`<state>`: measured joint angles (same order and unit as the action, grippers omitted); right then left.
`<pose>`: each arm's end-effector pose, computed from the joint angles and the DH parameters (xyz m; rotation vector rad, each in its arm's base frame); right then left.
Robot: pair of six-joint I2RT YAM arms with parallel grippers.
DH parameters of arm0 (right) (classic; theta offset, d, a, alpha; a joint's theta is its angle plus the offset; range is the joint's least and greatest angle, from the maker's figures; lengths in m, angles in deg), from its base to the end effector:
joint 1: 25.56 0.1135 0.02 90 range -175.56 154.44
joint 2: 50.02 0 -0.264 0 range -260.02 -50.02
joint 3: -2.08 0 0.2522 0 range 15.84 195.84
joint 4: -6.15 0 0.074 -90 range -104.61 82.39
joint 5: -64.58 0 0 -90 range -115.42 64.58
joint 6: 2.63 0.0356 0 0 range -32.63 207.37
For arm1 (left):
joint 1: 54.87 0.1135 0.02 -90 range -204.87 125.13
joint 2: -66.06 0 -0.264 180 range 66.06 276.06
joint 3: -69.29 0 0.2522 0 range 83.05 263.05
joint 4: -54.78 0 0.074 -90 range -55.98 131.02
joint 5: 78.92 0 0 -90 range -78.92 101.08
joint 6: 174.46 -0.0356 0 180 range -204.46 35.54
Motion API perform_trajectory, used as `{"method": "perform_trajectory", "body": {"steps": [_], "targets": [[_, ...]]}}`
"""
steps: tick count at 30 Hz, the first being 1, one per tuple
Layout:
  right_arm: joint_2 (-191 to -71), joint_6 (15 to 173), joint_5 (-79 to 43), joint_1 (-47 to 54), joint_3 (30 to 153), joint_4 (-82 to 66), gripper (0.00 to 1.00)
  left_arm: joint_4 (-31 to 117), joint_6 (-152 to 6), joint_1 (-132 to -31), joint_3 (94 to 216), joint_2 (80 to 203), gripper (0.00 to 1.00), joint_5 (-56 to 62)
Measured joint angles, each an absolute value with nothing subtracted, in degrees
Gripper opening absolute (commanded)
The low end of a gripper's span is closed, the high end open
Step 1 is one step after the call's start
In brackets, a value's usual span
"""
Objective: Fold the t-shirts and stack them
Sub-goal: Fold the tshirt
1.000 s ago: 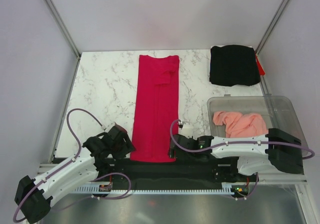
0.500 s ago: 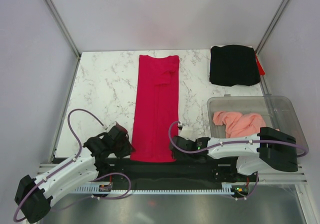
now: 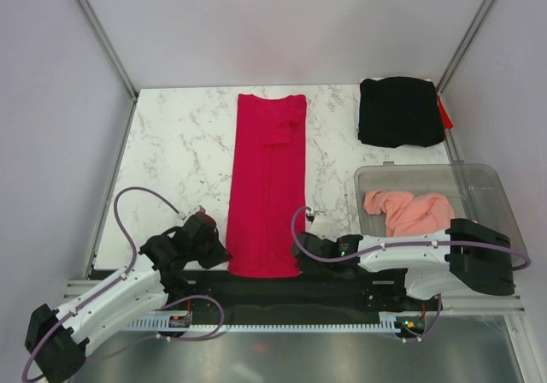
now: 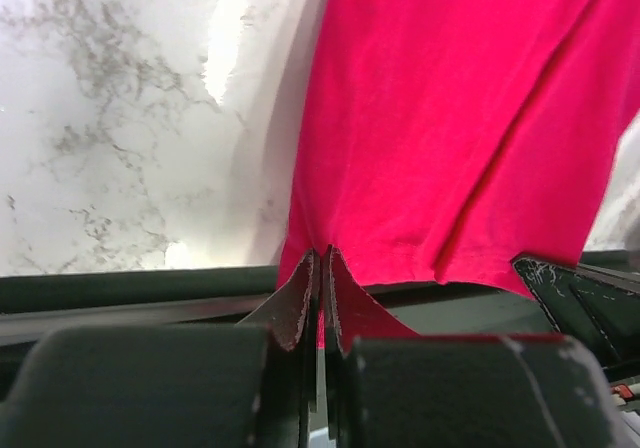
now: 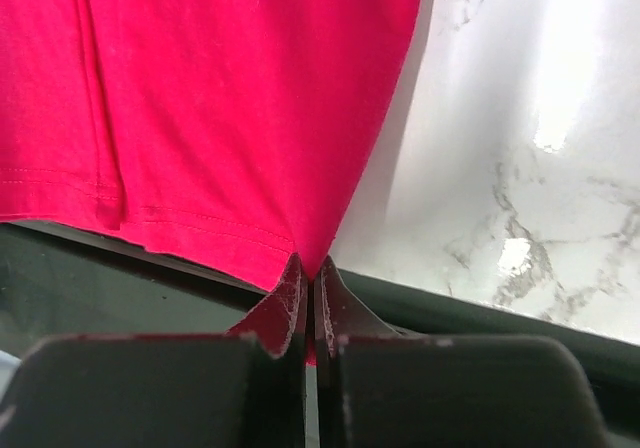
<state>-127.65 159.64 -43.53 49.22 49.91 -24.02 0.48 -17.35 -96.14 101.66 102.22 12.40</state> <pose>0.0727 0.2251 0.1527 0.0550 2.6422 0.5598 0.0881 -0.0762 0.1596 -0.6196 2.6608 -0.6150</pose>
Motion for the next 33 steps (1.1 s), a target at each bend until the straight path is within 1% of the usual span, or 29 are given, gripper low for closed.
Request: {"method": "perform_trajectory", "body": {"steps": [3,6,13,16,24,33], "targets": [[-125.4,159.4,-44.9,49.2,51.4,-27.5,0.0,-0.3,-17.5,-96.1,104.3,103.2,0.02,12.1],[-123.5,157.9,-47.0,48.2,56.2,-31.9,0.0,-1.6,-18.2,-96.1,110.5,105.9,0.02,12.7],[-124.1,148.8,-48.1,36.9,70.7,-36.0,0.0,-2.5,-22.6,-95.6,127.5,118.2,0.02,17.5],[-127.2,144.5,-48.0,32.3,76.5,-37.7,0.0,-2.6,-25.7,-93.0,133.5,125.0,0.02,18.4],[-138.1,133.5,-45.1,20.7,88.7,-39.9,0.0,-0.7,-34.7,-78.6,146.1,140.4,0.02,16.0],[-150.3,126.1,-40.2,11.2,97.2,-40.1,0.0,1.8,-41.3,-71.0,159.4,157.7,0.02,11.5]]}}
